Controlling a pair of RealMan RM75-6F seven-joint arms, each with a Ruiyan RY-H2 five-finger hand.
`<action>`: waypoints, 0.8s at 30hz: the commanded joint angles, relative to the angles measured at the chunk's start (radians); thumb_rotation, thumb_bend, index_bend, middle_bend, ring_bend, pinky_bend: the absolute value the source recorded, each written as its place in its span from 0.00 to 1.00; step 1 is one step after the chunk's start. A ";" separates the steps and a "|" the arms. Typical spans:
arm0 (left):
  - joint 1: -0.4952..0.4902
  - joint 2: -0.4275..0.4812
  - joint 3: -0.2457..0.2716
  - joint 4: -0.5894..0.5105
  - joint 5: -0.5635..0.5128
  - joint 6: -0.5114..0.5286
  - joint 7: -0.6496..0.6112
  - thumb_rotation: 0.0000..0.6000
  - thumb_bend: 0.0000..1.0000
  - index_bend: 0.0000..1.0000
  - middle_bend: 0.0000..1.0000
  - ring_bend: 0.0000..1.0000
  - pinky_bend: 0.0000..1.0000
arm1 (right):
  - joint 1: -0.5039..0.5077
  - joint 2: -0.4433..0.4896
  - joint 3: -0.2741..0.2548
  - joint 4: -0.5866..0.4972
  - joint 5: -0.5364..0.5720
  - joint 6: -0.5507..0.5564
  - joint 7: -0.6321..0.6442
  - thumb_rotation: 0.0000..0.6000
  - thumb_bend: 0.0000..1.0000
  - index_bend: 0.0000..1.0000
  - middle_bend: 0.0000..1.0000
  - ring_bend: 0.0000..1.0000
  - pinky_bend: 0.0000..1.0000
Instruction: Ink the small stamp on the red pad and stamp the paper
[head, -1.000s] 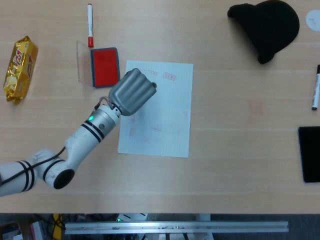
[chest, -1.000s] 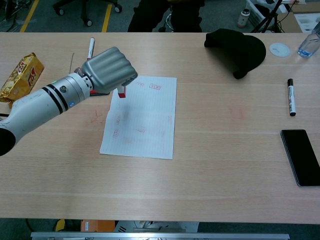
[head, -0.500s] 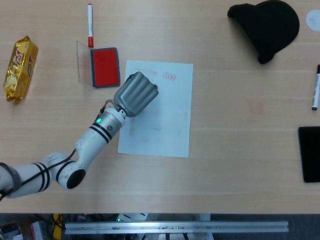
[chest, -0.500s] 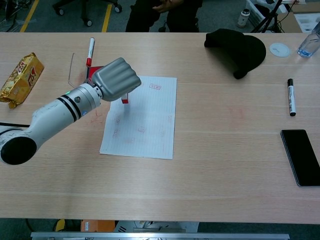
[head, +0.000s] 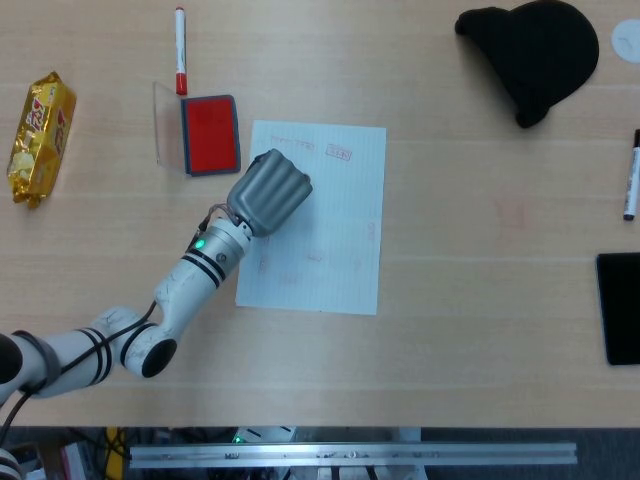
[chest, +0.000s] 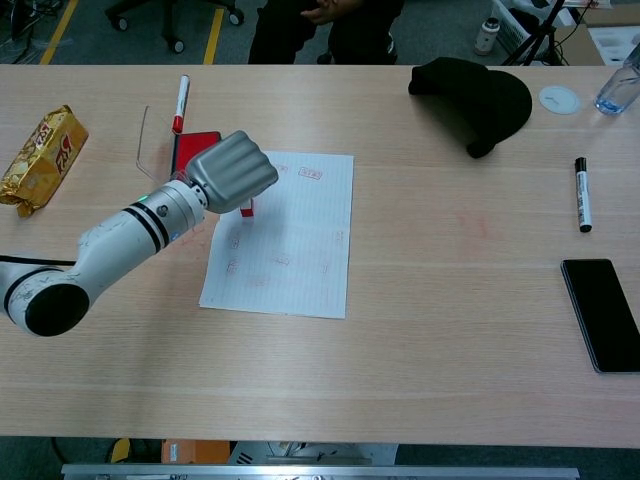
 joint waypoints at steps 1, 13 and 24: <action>0.002 -0.006 0.004 0.009 0.003 -0.002 -0.004 1.00 0.30 0.65 1.00 1.00 1.00 | -0.001 0.000 0.000 -0.001 0.001 0.000 -0.001 1.00 0.05 0.30 0.38 0.34 0.48; 0.003 -0.017 0.007 0.036 0.011 -0.017 -0.020 1.00 0.30 0.65 1.00 1.00 1.00 | -0.003 -0.001 0.000 0.000 0.005 0.000 -0.003 1.00 0.05 0.30 0.38 0.34 0.48; 0.000 -0.024 0.009 0.050 0.012 -0.036 -0.020 1.00 0.30 0.65 1.00 1.00 1.00 | -0.008 -0.004 0.000 0.007 0.010 0.001 0.001 1.00 0.05 0.30 0.38 0.34 0.48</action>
